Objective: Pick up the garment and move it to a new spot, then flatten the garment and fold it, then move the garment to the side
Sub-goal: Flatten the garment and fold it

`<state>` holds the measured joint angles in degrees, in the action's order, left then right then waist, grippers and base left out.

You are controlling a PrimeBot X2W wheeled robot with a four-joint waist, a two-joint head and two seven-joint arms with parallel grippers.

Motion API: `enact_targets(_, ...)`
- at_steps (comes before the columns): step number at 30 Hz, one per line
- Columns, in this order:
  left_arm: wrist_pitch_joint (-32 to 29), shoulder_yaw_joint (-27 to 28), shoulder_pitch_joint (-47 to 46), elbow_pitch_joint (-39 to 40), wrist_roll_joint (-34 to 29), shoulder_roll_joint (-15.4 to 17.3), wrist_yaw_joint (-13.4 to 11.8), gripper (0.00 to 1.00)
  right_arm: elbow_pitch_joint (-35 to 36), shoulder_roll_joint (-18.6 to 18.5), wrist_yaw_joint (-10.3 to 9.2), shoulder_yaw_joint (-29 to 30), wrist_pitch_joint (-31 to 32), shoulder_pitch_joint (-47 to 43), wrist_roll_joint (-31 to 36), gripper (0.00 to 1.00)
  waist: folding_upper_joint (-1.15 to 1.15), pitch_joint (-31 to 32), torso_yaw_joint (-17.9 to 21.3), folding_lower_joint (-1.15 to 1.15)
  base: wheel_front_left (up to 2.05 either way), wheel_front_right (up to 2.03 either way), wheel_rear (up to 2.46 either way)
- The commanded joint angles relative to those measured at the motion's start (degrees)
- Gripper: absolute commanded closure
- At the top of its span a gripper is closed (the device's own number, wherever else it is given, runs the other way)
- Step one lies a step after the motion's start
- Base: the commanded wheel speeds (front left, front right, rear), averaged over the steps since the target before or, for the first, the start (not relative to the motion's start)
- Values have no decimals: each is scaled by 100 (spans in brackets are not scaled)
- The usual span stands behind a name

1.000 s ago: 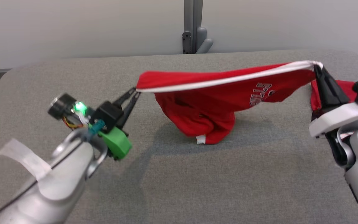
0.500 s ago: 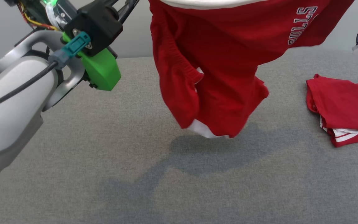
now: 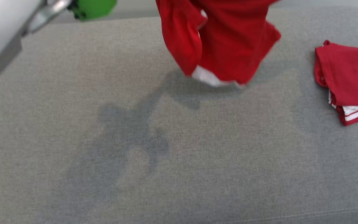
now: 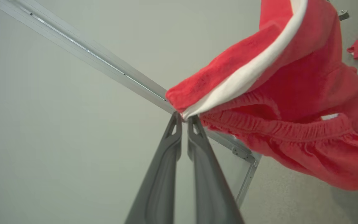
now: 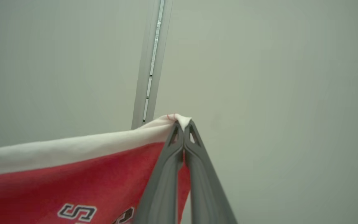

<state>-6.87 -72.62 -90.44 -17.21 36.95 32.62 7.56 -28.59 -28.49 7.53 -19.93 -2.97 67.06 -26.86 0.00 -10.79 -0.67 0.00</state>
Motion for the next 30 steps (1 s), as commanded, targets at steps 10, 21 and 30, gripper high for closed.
enact_targets(10,2115,-91,-1744,-2712,-3075,-568,-474,100,-534,924,-9,589,-1213,1506,1483,100,0,-2333,428,0,0,0,0)
enact_targets(21,2208,-70,493,-2435,-3428,-778,-175,100,-237,608,-10,167,-1219,-269,1048,100,0,-2743,134,0,0,0,0)
enact_targets(30,2124,-234,3150,-2175,-2391,-840,66,100,114,51,-11,352,-1219,-2270,412,100,0,-1845,15,0,0,0,0)
